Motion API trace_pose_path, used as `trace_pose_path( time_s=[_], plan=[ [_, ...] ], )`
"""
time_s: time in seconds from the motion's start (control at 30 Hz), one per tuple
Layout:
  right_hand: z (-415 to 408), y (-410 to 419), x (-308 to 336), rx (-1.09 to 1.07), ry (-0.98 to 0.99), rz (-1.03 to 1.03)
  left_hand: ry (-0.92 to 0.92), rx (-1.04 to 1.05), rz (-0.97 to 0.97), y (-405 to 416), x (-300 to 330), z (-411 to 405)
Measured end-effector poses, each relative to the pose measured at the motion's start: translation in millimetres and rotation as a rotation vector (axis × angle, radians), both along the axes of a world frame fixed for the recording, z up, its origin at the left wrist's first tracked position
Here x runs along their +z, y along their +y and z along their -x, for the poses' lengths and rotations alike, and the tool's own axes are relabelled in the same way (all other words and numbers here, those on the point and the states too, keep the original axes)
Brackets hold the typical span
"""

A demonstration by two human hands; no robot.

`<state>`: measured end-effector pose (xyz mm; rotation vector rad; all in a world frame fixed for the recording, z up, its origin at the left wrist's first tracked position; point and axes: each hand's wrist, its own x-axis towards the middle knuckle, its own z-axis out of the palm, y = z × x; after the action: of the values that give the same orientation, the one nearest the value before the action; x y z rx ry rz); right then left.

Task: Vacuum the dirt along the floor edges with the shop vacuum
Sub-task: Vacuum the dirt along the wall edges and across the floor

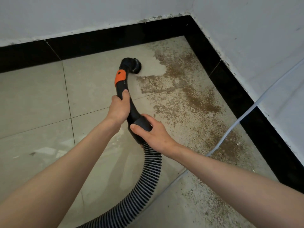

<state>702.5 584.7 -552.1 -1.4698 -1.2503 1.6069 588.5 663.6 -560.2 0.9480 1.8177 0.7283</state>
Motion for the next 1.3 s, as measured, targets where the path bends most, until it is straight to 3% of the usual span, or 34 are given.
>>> trace_pose_path(
  time_s=[0.23, 0.67, 0.87, 1.07, 1.3],
  plan=[
    [0.0, -31.7, 11.1, 0.100, -0.006, 0.050, -0.040, 0.086, 0.007, -44.9, 2.3, 7.1],
    [-25.8, -39.7, 32.9, -0.139, -0.019, 0.113, -0.117, -0.199, 0.063, -18.7, 11.8, -35.7],
    [-15.1, -34.7, 30.0, -0.084, -0.057, 0.091, -0.185, -0.096, 0.069, -22.2, 13.7, -23.0],
    [-9.8, -42.0, 35.6, 0.064, 0.028, 0.140, -0.232, 0.127, 0.065, -47.0, 14.7, 0.4],
    [-21.8, -79.1, 28.8, 0.065, 0.005, 0.119, -0.202, 0.099, 0.053, -89.3, 12.0, -11.0]
  ],
)
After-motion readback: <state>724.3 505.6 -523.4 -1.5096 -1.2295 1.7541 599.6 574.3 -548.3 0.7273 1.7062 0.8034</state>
